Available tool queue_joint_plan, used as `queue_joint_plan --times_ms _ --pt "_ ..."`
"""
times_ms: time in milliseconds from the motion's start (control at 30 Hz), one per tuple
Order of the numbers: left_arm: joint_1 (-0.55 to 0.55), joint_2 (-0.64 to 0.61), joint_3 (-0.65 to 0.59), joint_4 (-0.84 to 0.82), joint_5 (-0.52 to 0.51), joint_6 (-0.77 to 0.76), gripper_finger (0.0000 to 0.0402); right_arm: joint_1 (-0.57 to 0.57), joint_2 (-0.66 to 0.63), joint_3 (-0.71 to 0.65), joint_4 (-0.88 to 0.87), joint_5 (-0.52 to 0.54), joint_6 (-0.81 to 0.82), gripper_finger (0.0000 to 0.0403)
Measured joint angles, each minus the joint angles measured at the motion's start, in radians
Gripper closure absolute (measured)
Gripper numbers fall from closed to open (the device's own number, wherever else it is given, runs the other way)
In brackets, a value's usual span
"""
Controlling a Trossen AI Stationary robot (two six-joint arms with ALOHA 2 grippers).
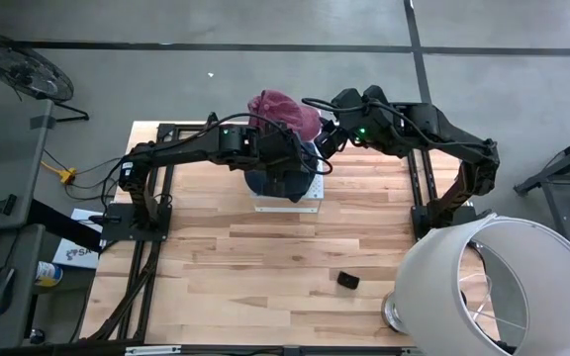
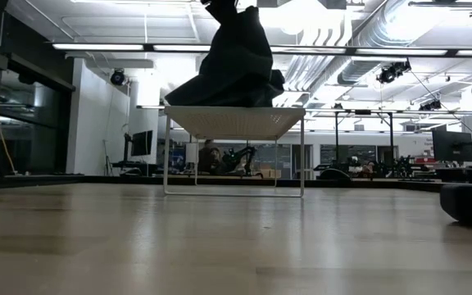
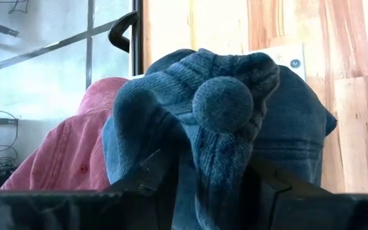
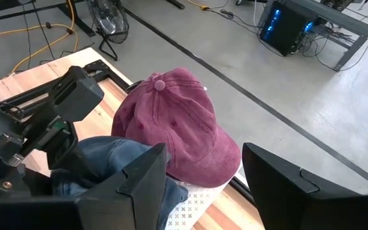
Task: Pick & Place hat
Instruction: Stack the blue cap on top of the other blue cap on the shelf
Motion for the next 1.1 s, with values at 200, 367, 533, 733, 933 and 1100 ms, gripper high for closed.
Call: queue_joint_plan --times_ms 200,367,533,733,933,1100 --pt "0.0 0.0 0.007 0.005 -0.031 0.0 0.0262 0.0 0.0 0.0 0.0 -0.002 0.0 0.0204" --pt "0.0 0.0 0.045 0.0 0.005 0.0 0.0237 0.0 0.0 0.0 0.0 -0.003 -0.003 0.0203" --pt "0.0 0.0 0.089 -0.021 0.034 0.0 0.0206 0.0 0.0 0.0 0.0 -0.004 -0.003 0.0204" --pt "0.0 -0.001 0.119 -0.034 0.034 0.0 0.0191 0.0 0.0 0.0 0.0 -0.008 -0.003 0.0203" --pt "0.0 -0.001 0.179 -0.068 0.032 0.0 0.0191 0.0 0.0 0.0 0.0 -0.008 -0.016 0.0204" --pt "0.0 -0.002 0.256 -0.108 0.02 -0.003 0.0191 0.0 0.0 0.0 0.0 -0.008 -0.018 0.0204"
